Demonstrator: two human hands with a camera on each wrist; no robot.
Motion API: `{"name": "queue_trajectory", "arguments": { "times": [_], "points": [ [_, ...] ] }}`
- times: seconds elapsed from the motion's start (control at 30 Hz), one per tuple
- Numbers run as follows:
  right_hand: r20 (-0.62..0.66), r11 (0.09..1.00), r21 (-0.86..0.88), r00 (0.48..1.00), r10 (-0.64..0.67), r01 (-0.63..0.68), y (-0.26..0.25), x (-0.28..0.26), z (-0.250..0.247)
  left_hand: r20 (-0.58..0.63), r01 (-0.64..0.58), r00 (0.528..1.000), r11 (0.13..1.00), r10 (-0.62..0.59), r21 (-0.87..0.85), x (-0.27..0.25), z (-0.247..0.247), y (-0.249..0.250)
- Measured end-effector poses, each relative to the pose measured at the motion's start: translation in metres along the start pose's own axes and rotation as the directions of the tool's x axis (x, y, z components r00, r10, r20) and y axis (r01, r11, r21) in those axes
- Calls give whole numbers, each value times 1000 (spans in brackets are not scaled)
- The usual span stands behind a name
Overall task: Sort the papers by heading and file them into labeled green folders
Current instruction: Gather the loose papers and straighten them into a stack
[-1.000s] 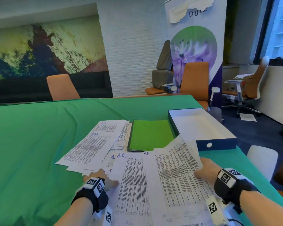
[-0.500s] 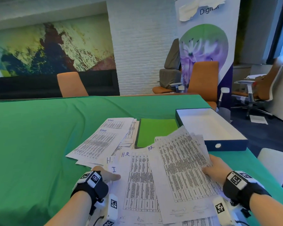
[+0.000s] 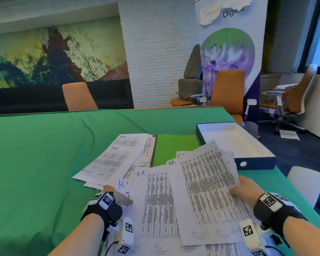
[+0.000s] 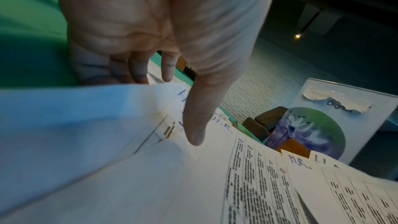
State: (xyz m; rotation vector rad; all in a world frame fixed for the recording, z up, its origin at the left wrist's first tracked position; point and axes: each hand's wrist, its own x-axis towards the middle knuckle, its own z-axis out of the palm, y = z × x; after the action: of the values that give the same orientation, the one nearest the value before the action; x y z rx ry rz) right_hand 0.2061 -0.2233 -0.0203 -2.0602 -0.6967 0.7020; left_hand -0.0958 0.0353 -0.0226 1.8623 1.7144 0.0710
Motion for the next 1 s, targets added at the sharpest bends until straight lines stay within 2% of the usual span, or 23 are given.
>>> {"name": "queue_trajectory", "arguments": {
  "times": [0.07,0.13,0.23,0.27,0.37,0.43,0.57,0.77,0.9,1.0],
  "points": [
    [20,998,-55,1000,-10,11,1,1,2,37,-16,999,999,14,41,4,3,-2],
    [50,995,-99,999,-23,28,2,-1,6,24,-48,999,998,47,36,3,8,-4],
    [62,995,-98,998,-27,32,3,-3,10,65,-112,992,988,105,106,-2,12,-1],
    [56,997,-75,998,-22,26,4,-3,11,57,-100,994,987,93,129,-2,12,1],
    [41,1000,2,999,-13,13,7,-1,12,19,-128,992,989,127,78,-4,10,10],
    [85,999,35,996,-8,5,3,-4,18,21,-127,992,990,126,64,-6,11,15],
    [203,997,-57,979,-37,49,-14,-7,44,2,-166,986,986,166,-34,-10,20,19],
    [229,990,-111,972,-54,82,-27,-4,76,55,-199,977,973,207,-116,-19,37,23],
    [149,998,-31,987,-50,56,-19,-1,74,26,-312,943,911,331,-271,-15,42,16],
    [48,990,131,997,-64,57,-13,-2,66,24,-305,941,875,339,-375,-16,40,12]
  ]
}}
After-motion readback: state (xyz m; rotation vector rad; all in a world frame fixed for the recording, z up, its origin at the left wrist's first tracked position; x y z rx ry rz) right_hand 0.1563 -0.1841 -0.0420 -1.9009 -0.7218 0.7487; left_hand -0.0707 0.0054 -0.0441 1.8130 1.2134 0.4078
